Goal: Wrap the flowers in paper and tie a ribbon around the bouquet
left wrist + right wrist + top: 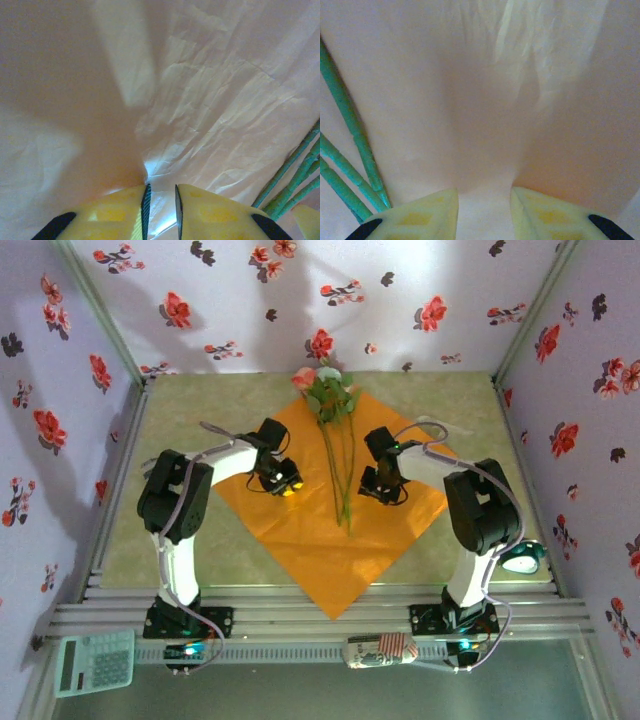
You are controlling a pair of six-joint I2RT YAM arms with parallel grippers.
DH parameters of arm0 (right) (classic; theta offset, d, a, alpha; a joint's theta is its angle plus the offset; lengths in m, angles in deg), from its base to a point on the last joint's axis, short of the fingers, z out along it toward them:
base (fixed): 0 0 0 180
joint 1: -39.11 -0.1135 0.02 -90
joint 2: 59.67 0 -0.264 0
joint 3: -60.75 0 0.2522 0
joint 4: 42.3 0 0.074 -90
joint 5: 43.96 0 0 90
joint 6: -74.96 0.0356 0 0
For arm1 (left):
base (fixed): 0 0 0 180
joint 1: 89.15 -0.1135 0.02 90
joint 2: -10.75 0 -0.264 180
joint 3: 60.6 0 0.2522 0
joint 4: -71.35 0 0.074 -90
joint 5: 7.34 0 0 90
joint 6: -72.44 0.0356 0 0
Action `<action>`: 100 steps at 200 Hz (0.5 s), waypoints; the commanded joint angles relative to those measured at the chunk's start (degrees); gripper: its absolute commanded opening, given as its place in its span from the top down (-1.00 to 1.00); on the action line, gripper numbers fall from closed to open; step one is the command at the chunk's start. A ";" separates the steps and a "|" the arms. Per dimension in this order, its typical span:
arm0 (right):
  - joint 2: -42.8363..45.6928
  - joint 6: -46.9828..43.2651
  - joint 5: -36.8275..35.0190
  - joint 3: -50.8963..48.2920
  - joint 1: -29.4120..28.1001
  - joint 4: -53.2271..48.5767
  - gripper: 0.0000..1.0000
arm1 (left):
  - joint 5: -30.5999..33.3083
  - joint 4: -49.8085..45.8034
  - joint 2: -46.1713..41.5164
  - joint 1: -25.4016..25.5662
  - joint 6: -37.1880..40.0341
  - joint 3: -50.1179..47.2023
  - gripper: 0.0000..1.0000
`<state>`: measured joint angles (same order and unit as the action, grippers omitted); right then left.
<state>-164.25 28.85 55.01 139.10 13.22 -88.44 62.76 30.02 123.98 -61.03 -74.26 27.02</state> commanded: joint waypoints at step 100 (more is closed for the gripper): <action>15.69 -18.49 -1.21 -2.02 -20.64 -0.33 -0.03 | -0.42 -13.42 -14.44 -0.87 -0.09 -6.31 0.52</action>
<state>-149.19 19.06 52.63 139.15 -0.05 -89.49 66.45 17.93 109.64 -61.32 -74.22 25.56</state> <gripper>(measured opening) 0.501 0.292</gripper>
